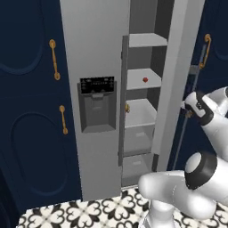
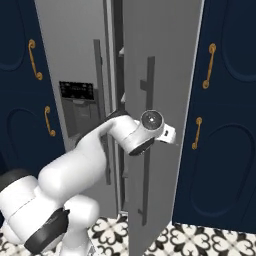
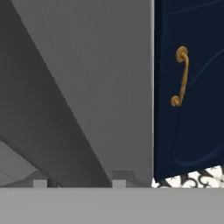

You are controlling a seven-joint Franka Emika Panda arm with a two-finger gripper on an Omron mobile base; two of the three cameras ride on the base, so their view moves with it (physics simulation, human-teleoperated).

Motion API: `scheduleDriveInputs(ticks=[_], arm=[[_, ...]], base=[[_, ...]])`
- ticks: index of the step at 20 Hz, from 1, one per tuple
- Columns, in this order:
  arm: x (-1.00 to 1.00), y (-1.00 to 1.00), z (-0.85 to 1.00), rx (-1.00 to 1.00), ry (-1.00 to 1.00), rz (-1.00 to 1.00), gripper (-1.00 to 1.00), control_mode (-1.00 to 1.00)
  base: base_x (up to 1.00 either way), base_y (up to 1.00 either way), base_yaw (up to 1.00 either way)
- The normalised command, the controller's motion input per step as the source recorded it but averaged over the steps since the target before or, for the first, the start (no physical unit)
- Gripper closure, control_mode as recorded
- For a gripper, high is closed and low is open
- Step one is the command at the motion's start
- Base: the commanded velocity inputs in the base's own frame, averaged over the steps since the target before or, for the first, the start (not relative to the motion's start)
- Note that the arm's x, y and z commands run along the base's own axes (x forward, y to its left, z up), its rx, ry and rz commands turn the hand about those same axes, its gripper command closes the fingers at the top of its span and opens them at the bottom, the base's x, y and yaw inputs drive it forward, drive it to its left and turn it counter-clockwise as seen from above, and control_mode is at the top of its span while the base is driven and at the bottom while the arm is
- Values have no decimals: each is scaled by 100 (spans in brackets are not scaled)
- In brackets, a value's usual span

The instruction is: Take the strawberry from the fridge and place it on top of the pancake, located on the dining counter.

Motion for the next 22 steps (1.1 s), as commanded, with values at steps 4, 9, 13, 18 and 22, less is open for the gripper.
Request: scheduleDriveInputs(ticks=[4, 9, 13, 18, 22], arm=[[-22, -32, 10, 3, 1, -2, -100, -100], [-52, 15, 58, -19, 13, -16, -100, -100], [-48, 83, 39, -34, 4, -15, -100, -100], [8, 100, 24, -46, 35, -6, -100, -100], [41, 100, 0, -52, 39, 3, -100, -100]], base=[[0, 0, 0], [0, 0, 0], [0, 0, 0], [0, 0, 0], [0, 0, 0]])
